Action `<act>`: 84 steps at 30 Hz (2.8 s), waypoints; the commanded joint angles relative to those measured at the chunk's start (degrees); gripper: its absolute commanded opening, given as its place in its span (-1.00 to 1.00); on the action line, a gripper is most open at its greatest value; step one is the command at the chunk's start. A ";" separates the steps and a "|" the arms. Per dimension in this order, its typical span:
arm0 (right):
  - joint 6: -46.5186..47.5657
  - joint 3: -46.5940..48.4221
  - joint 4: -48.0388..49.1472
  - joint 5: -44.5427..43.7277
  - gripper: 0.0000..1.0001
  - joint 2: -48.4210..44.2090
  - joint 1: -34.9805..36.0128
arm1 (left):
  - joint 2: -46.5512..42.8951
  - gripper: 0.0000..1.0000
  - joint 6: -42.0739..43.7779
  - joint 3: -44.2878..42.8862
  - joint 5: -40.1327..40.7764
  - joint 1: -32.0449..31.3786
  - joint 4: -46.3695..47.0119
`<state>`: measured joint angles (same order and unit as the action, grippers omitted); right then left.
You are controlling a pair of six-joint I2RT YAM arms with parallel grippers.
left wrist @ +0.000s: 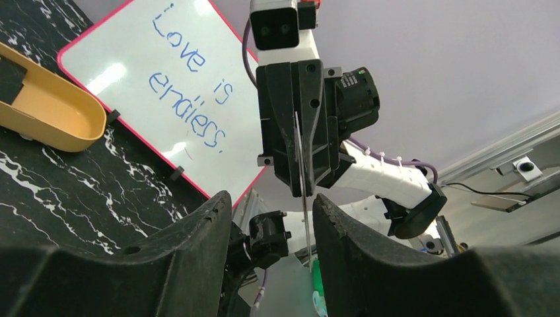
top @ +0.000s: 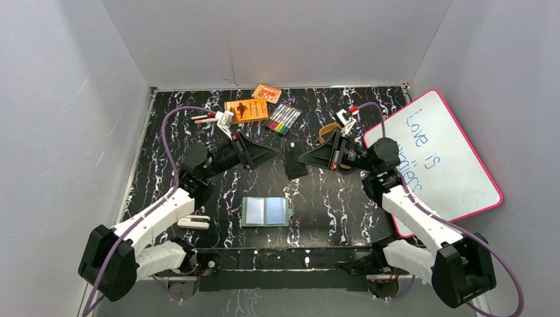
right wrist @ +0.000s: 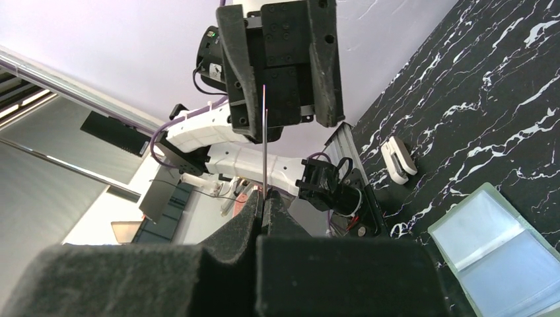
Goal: Put the credit cards into the card holder
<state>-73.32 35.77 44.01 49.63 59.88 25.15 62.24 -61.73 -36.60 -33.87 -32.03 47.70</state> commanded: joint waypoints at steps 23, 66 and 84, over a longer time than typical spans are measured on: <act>-2.73 2.10 9.43 1.82 -1.00 -0.13 0.65 | 2.01 -0.16 -1.90 0.10 -2.79 0.21 6.67; -1.05 3.42 7.98 -1.50 -1.00 2.27 2.32 | 9.19 -0.28 -5.51 -3.92 -9.85 -1.60 11.72; -1.35 -4.37 7.98 -4.77 -0.39 4.41 2.43 | 6.79 -1.00 -6.64 6.01 -2.66 -1.16 12.59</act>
<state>-74.50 32.01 47.31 46.94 64.12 27.46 70.72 -68.84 -32.25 -38.20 -33.34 59.72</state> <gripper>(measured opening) 0.274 0.010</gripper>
